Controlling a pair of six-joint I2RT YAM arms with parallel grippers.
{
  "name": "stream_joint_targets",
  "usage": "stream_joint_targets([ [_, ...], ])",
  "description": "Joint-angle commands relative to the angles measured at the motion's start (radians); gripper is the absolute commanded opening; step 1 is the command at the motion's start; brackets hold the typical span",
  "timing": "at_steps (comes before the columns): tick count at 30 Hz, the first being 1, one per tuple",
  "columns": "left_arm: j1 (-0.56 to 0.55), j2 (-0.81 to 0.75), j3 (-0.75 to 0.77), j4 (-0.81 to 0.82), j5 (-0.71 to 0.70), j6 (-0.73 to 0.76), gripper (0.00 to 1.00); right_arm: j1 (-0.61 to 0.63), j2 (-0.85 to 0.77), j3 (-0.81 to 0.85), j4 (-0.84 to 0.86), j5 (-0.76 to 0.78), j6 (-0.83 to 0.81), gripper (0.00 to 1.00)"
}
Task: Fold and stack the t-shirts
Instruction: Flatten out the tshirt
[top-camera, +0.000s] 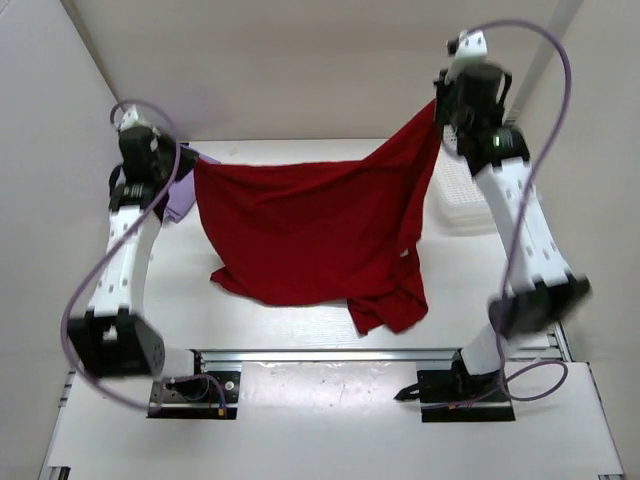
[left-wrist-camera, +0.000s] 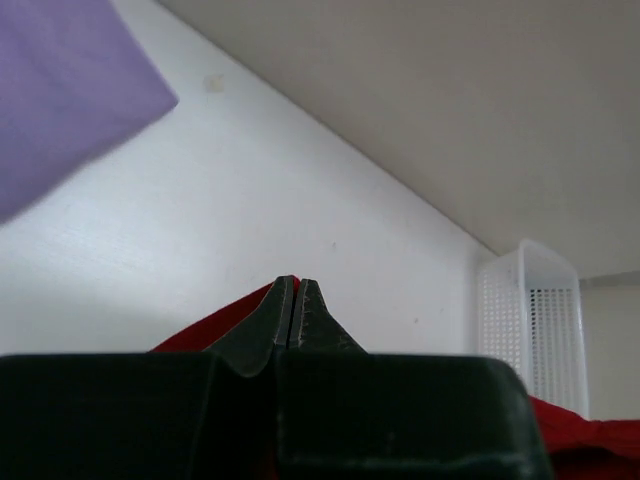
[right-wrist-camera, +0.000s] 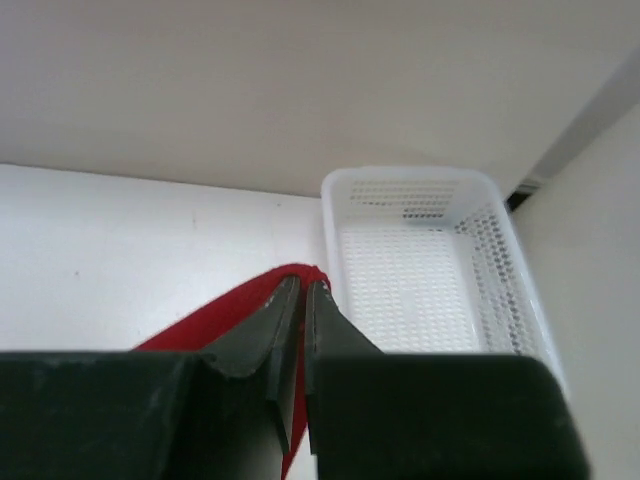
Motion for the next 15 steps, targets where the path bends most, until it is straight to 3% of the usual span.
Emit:
stream_joint_targets([
  [1, -0.014, 0.148, 0.257, 0.069, -0.009, -0.002, 0.0, -0.114, 0.239, 0.434, -0.081, -0.256, 0.144, 0.0],
  [2, -0.017, 0.175, 0.314, 0.058, -0.001, -0.023, 0.0, -0.125, 0.286, 0.624, -0.098, -0.257, 0.148, 0.0],
  [3, -0.023, 0.22, 0.441, 0.038, -0.004, -0.022, 0.0, -0.126, 0.333, 0.674, -0.037, -0.26, 0.148, 0.0],
  [7, 0.001, 0.376, 0.891, -0.063, -0.029, -0.028, 0.0, -0.18, 0.281, 0.695, 0.242, -0.336, 0.187, 0.01],
  [12, 0.081, 0.299, 0.827, 0.101, -0.07, -0.051, 0.0, -0.298, 0.289, 0.687, 0.338, -0.444, 0.306, 0.0],
  [15, 0.084, 0.342, 0.905, 0.087, -0.092, -0.007, 0.0, -0.345, 0.308, 0.715, 0.381, -0.491, 0.362, 0.0],
])
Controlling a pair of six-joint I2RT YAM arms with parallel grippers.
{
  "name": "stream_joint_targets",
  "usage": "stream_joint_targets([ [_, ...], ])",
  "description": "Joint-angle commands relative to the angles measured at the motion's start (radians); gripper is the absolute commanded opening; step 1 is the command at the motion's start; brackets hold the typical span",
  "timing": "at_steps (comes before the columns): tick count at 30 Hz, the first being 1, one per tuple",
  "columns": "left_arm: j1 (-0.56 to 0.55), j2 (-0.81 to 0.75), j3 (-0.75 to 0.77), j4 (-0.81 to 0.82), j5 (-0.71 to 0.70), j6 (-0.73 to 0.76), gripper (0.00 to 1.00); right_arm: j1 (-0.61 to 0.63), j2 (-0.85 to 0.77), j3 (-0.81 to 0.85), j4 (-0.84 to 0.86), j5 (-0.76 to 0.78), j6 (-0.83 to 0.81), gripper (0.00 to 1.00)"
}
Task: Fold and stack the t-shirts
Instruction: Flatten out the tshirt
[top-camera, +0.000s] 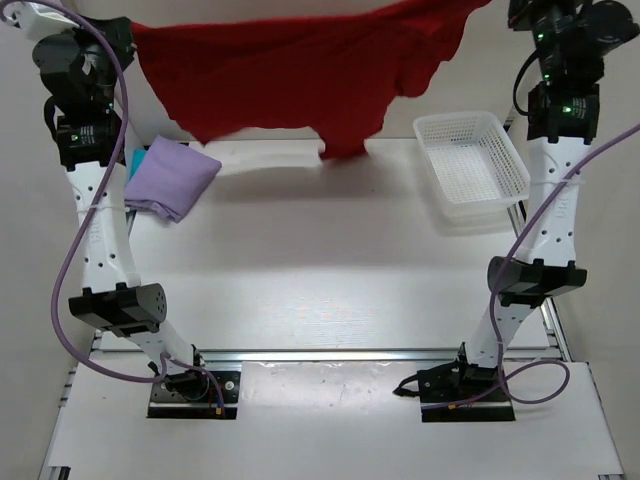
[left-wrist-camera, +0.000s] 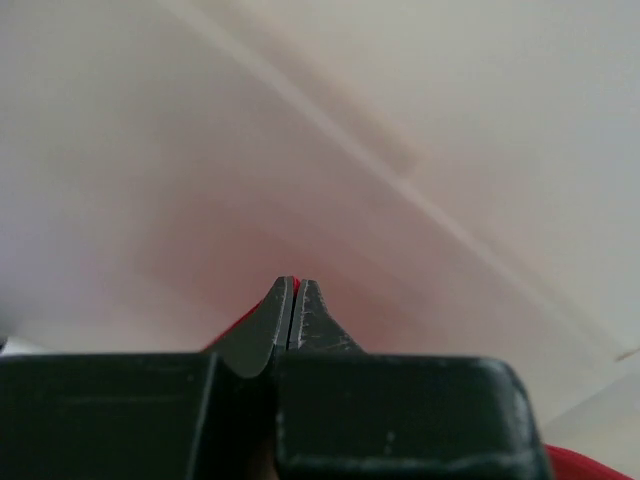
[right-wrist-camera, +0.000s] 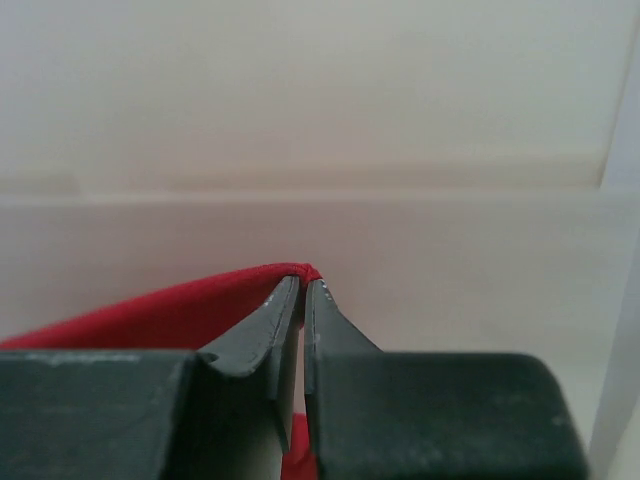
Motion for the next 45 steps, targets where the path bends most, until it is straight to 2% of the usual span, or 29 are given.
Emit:
stream_joint_targets([
  [1, 0.015, -0.008, 0.051, 0.049, -0.063, 0.03, 0.0, -0.041, -0.013, 0.048, 0.152, -0.07, 0.087, 0.0],
  [3, 0.033, 0.0, 0.055, 0.042, -0.065, 0.028, 0.0, -0.077, -0.016, 0.061, 0.139, -0.133, 0.125, 0.0],
  [5, 0.039, -0.011, 0.023, 0.042, -0.075, 0.05, 0.0, -0.107, -0.038, 0.072, 0.048, -0.127, 0.098, 0.0],
  [8, 0.041, -0.067, -0.102, 0.051, -0.086, 0.085, 0.0, -0.11, -0.098, -0.059, -0.064, -0.064, 0.021, 0.0],
  [11, 0.013, -0.19, -0.351, 0.117, -0.129, 0.137, 0.0, -0.05, -0.248, -0.445, -0.062, 0.043, -0.076, 0.0],
  [13, -0.002, -0.331, -0.629, 0.192, -0.187, 0.174, 0.0, -0.024, -0.44, -0.901, 0.056, 0.078, -0.079, 0.0],
  [14, -0.02, -0.418, -0.712, 0.212, -0.23, 0.198, 0.0, -0.035, -0.469, -1.101, 0.125, 0.056, -0.044, 0.0],
  [16, -0.036, -0.538, -1.037, 0.263, -0.256, 0.199, 0.0, -0.045, -0.613, -1.318, 0.15, 0.036, -0.032, 0.0],
  [17, -0.019, -0.608, -1.108, 0.255, -0.226, 0.17, 0.0, -0.027, -0.644, -1.415, 0.135, 0.037, -0.039, 0.01],
  [20, 0.03, -0.764, -1.493, 0.251, -0.099, 0.079, 0.0, 0.042, -0.794, -1.573, -0.017, 0.114, -0.036, 0.0],
  [23, 0.009, -0.862, -1.635, 0.174, -0.036, 0.062, 0.0, 0.116, -0.899, -1.684, -0.208, 0.236, 0.008, 0.0],
  [25, 0.012, -0.916, -1.691, 0.1, -0.011, 0.071, 0.0, 0.087, -0.974, -1.745, -0.348, 0.223, 0.028, 0.0],
  [27, 0.032, -0.98, -1.728, 0.056, 0.062, 0.059, 0.0, 0.056, -1.035, -1.801, -0.411, 0.17, 0.051, 0.0],
  [31, 0.05, -1.023, -1.772, -0.053, 0.154, 0.097, 0.0, 0.065, -1.121, -1.792, -0.541, 0.071, 0.082, 0.0],
  [33, 0.071, -1.063, -1.785, -0.107, 0.182, 0.128, 0.0, 0.122, -1.154, -1.737, -0.604, 0.138, 0.116, 0.0],
  [35, 0.049, -1.078, -1.799, -0.115, 0.165, 0.133, 0.0, 0.131, -1.16, -1.712, -0.652, 0.168, 0.12, 0.0],
  [40, 0.062, -1.043, -1.799, -0.09, 0.216, 0.1, 0.0, 0.14, -1.097, -1.736, -0.593, 0.145, 0.104, 0.0],
  [45, 0.087, -1.02, -1.814, -0.061, 0.2, 0.074, 0.0, 0.136, -0.869, -1.703, -0.435, 0.117, 0.097, 0.0],
])
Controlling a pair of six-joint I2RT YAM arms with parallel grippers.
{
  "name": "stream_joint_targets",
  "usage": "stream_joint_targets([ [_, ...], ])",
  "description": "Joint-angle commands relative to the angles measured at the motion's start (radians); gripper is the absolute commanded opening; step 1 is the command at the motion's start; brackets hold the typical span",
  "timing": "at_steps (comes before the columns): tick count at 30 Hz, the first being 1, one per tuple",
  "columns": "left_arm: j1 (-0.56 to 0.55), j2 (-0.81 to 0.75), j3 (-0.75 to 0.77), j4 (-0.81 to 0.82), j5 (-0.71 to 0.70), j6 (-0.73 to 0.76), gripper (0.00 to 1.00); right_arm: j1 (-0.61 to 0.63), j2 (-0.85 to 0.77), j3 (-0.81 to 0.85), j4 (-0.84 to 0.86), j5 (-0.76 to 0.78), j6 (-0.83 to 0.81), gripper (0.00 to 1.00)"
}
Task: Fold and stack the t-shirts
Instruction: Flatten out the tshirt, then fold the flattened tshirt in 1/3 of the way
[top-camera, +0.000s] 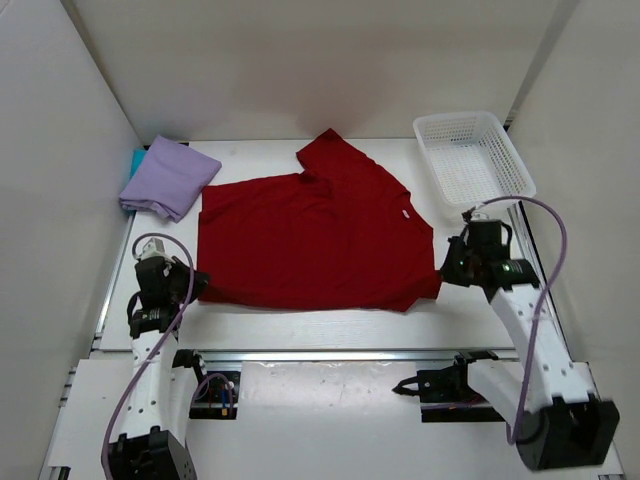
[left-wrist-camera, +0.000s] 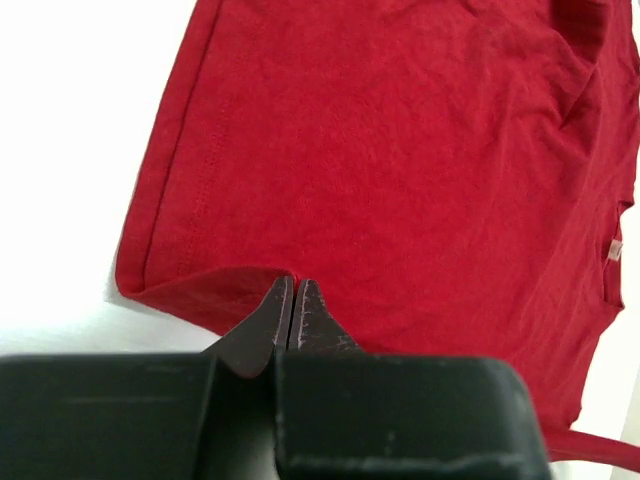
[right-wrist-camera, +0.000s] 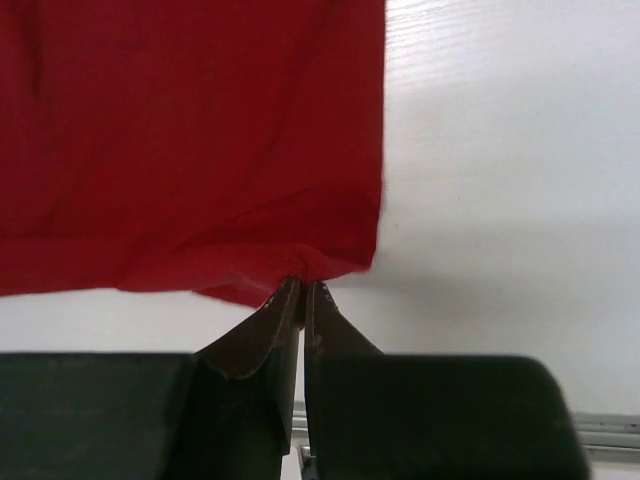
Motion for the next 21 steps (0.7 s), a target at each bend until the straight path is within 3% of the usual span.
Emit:
stream_joint_targets([
  [1, 0.034, 0.021, -0.024, 0.034, 0.028, -0.029, 0.0, 0.005, 0.143, 0.079, 0.156, -0.006, -0.003, 0.0],
  [10, 0.15, 0.105, -0.058, 0.126, 0.072, -0.09, 0.0, -0.003, 0.589, 0.378, 0.254, 0.008, -0.003, 0.0],
  [16, 0.253, 0.18, -0.098, 0.227, 0.128, -0.154, 0.0, 0.002, 0.794, 0.555, 0.269, 0.006, -0.012, 0.0],
  [21, 0.229, 0.251, -0.072, 0.288, 0.077, -0.173, 0.0, -0.006, 0.931, 0.691, 0.274, 0.0, -0.016, 0.0],
])
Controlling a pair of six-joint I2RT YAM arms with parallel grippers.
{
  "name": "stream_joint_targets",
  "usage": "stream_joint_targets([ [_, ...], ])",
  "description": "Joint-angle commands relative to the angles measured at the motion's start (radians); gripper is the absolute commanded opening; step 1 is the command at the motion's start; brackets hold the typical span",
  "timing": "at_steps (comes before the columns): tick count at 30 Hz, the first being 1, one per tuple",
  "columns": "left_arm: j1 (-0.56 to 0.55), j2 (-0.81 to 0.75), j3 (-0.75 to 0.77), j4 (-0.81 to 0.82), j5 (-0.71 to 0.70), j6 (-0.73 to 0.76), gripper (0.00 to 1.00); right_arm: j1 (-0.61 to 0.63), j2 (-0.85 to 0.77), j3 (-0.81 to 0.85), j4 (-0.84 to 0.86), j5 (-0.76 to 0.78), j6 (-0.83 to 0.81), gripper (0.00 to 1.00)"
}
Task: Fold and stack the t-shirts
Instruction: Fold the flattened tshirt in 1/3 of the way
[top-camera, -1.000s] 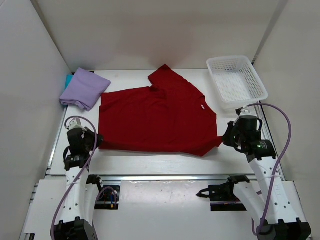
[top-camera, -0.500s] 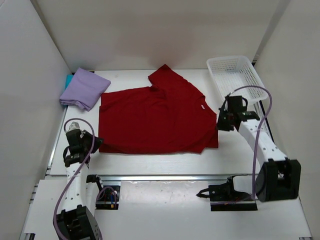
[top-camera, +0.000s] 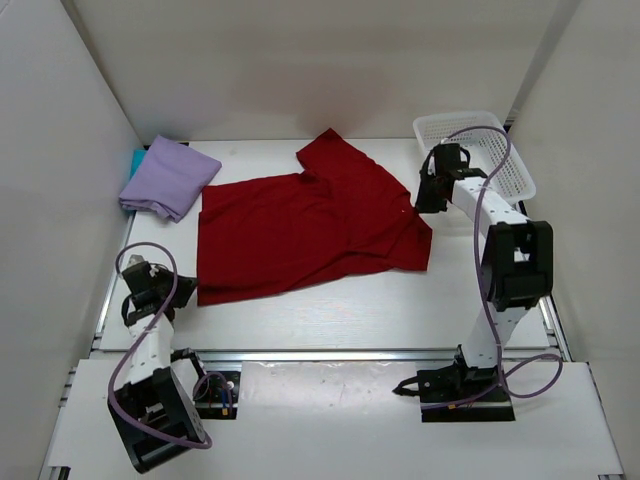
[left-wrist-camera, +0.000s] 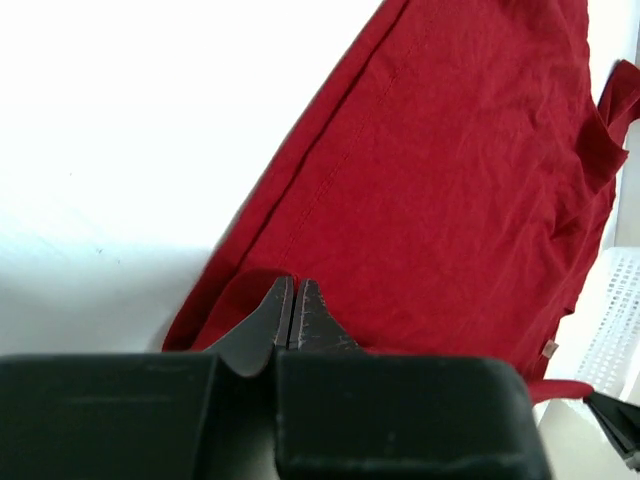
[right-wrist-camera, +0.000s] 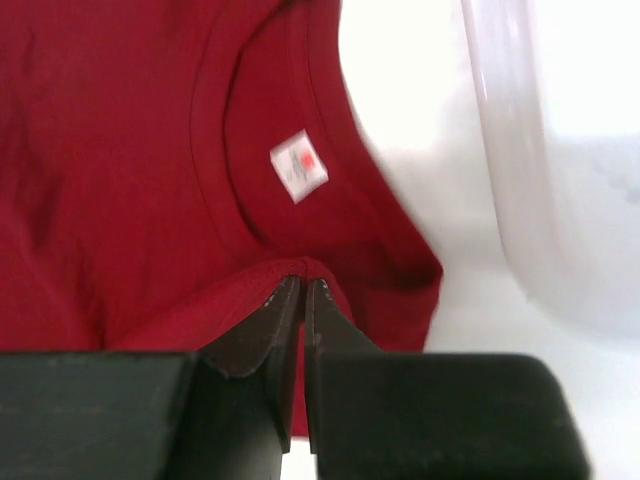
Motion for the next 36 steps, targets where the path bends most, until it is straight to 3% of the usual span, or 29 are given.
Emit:
stream_joint_targets([
  [1, -0.015, 0.033, 0.021, 0.088, -0.033, -0.028, 0.0, -0.011, 0.054, 0.115, 0.031, 0.0, -0.018, 0.0],
  [8, -0.05, 0.163, 0.059, 0.169, -0.081, -0.029, 0.01, 0.021, 0.213, 0.283, -0.008, 0.051, -0.046, 0.01],
  [13, -0.064, 0.248, 0.096, 0.227, -0.072, -0.046, 0.1, 0.028, 0.319, 0.427, -0.049, 0.06, -0.058, 0.0],
  [15, -0.062, 0.256, 0.122, 0.237, -0.067, -0.052, 0.23, 0.038, 0.333, 0.473, -0.051, 0.055, -0.05, 0.01],
  [17, -0.056, 0.253, 0.134, 0.25, -0.049, -0.054, 0.31, 0.038, 0.316, 0.485, -0.06, 0.046, -0.063, 0.1],
  [19, -0.055, 0.228, 0.153, 0.246, -0.043, -0.054, 0.39, 0.044, 0.267, 0.453, -0.035, 0.058, -0.052, 0.27],
  [21, -0.067, 0.204, 0.173, 0.223, -0.073, -0.032, 0.46, 0.043, 0.195, 0.355, 0.02, 0.063, -0.046, 0.55],
  [22, -0.082, 0.19, 0.179, 0.204, -0.072, -0.016, 0.5, 0.044, 0.137, 0.322, 0.044, 0.059, -0.026, 0.57],
  [24, -0.111, 0.145, 0.174, 0.157, -0.075, 0.006, 0.5, 0.035, 0.036, 0.149, 0.109, 0.086, 0.043, 0.54],
  [26, -0.189, 0.083, 0.116, 0.117, -0.079, 0.015, 0.46, 0.017, -0.107, -0.032, 0.249, 0.002, 0.106, 0.41],
  [28, -0.234, 0.018, 0.044, 0.1, -0.067, 0.015, 0.49, 0.012, -0.194, -0.197, 0.314, -0.012, 0.156, 0.15],
  [30, -0.254, -0.04, -0.023, 0.074, -0.061, 0.021, 0.5, 0.0, -0.273, -0.4, 0.382, -0.02, 0.213, 0.01],
  [33, -0.298, -0.047, -0.051, 0.056, -0.069, 0.032, 0.52, -0.032, -0.429, -0.608, 0.469, -0.009, 0.258, 0.01],
  [36, -0.314, -0.05, -0.062, 0.052, -0.061, 0.02, 0.52, -0.081, -0.512, -0.744, 0.567, -0.041, 0.275, 0.24],
])
